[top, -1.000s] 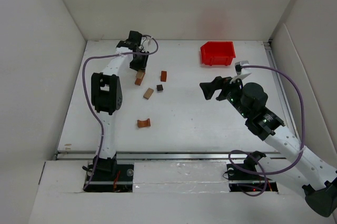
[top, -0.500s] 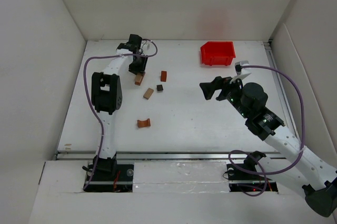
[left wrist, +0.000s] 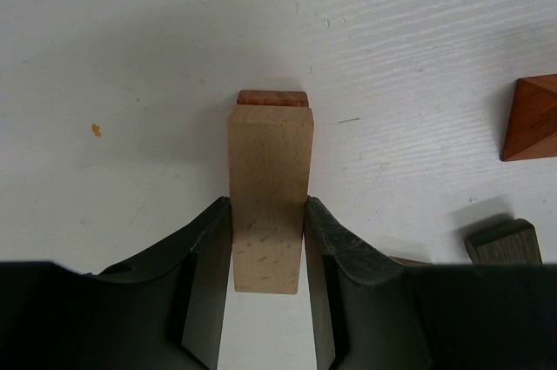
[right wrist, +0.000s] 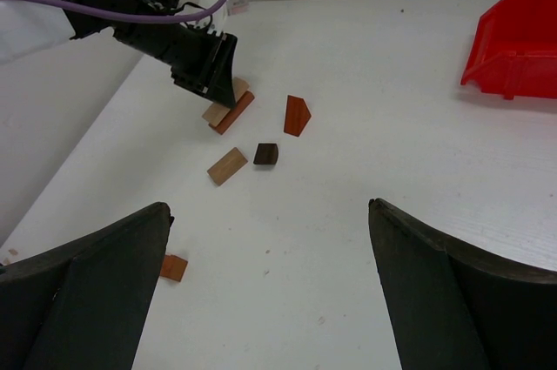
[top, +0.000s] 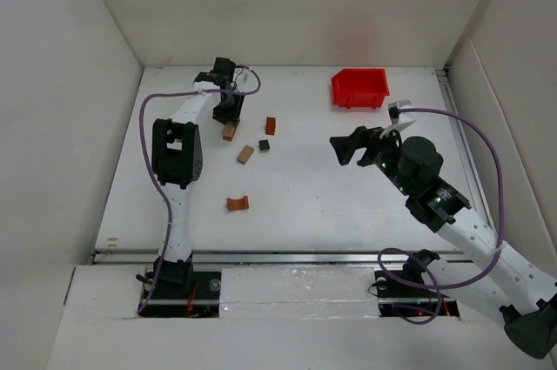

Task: Build the wood block tower

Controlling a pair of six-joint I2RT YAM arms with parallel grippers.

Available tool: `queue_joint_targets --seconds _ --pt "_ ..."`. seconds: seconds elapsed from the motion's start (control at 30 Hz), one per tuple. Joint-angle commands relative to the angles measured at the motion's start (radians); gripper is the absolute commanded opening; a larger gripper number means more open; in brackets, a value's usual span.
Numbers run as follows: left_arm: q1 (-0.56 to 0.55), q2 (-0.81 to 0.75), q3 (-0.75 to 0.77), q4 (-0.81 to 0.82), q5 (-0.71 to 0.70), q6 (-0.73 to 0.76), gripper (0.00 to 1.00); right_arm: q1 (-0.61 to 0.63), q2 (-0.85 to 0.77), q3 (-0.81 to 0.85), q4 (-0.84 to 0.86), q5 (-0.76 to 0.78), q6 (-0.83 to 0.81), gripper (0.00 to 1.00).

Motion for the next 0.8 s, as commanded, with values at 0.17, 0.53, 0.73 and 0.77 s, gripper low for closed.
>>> queue_joint_targets --seconds 0.17,0.53,0.73,0.77 --pt "0.001 0.002 -0.023 0.006 -0.013 -0.003 0.32 -0.005 -0.018 -0.010 0.051 -0.005 0.006 1.00" --pt "0.001 0.011 -0.026 0.016 -0.032 -0.022 0.37 -0.014 -0.026 -0.011 0.049 -0.002 0.004 1.00" --pt "0.001 -0.004 -0.033 0.016 -0.045 -0.043 0.33 -0.014 -0.023 -0.010 0.049 -0.003 0.006 1.00" --pt "0.001 -0.006 -0.033 0.014 -0.048 -0.046 0.33 -0.014 -0.023 -0.011 0.049 -0.003 0.006 1.00"
